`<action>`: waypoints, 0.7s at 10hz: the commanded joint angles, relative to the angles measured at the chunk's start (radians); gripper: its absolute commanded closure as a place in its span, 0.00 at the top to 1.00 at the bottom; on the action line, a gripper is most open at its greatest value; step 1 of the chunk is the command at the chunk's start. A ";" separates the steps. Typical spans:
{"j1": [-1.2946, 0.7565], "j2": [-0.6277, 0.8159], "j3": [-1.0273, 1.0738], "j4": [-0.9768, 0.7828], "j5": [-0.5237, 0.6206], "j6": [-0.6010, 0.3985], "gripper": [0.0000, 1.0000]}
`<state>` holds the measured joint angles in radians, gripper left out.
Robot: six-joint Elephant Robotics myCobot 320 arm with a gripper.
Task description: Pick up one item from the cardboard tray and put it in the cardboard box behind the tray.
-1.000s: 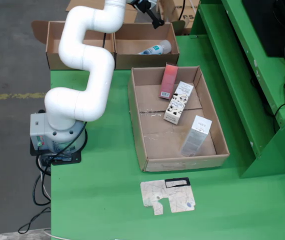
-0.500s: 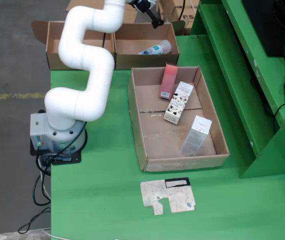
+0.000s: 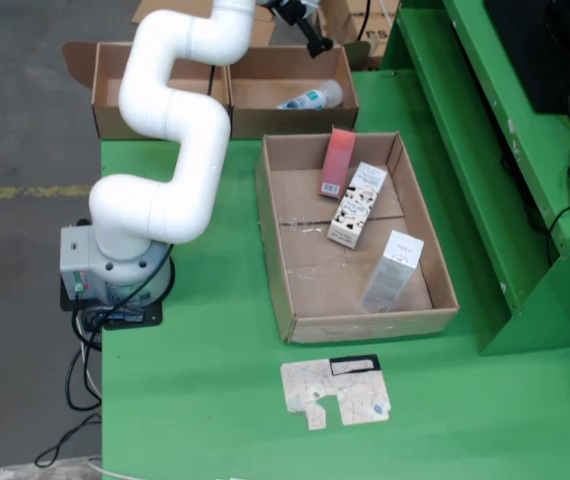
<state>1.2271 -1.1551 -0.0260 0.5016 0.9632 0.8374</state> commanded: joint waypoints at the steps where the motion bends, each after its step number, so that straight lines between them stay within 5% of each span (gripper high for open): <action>1: -0.014 0.062 0.026 0.010 -0.010 0.042 1.00; 7: -0.255 0.180 0.026 0.010 -0.011 0.213 1.00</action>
<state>1.0737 -1.0399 -0.0260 0.5000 0.9632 0.9955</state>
